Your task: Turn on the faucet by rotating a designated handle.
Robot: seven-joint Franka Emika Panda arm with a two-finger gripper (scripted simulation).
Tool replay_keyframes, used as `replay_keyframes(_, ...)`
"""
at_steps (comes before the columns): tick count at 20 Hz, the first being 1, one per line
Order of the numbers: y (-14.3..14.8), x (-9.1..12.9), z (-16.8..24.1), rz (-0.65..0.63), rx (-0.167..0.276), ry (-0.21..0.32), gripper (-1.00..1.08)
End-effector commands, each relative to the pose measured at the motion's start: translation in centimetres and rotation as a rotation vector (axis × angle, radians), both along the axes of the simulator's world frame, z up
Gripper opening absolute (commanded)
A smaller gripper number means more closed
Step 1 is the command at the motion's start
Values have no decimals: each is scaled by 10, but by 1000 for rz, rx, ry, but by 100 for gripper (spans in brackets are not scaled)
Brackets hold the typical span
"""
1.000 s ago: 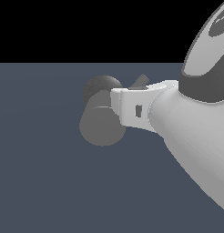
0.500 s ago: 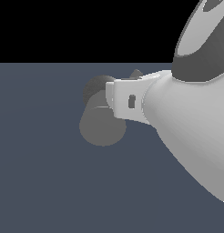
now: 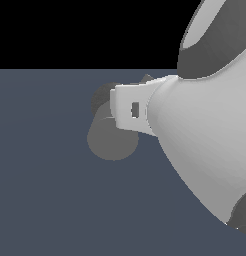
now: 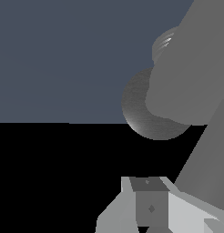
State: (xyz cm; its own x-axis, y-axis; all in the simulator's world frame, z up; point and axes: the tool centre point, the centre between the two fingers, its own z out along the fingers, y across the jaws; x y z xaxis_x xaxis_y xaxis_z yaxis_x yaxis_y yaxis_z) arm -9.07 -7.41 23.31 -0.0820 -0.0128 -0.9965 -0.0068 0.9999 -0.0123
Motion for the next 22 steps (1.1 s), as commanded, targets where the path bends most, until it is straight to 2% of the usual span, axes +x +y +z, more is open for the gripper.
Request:
replay_keyframes(1, 24, 8, 25, 36, 5, -58, -100)
replay_keyframes(13, 57, 9, 49, 44, 7, -81, -100)
replay_keyframes(14, 35, -10, 12, 5, 1, 11, -100)
replay_keyframes(15, 33, -7, 6, 0, 0, 24, -100)
replay_keyframes(22, 60, -2, 20, 14, 2, -8, -100)
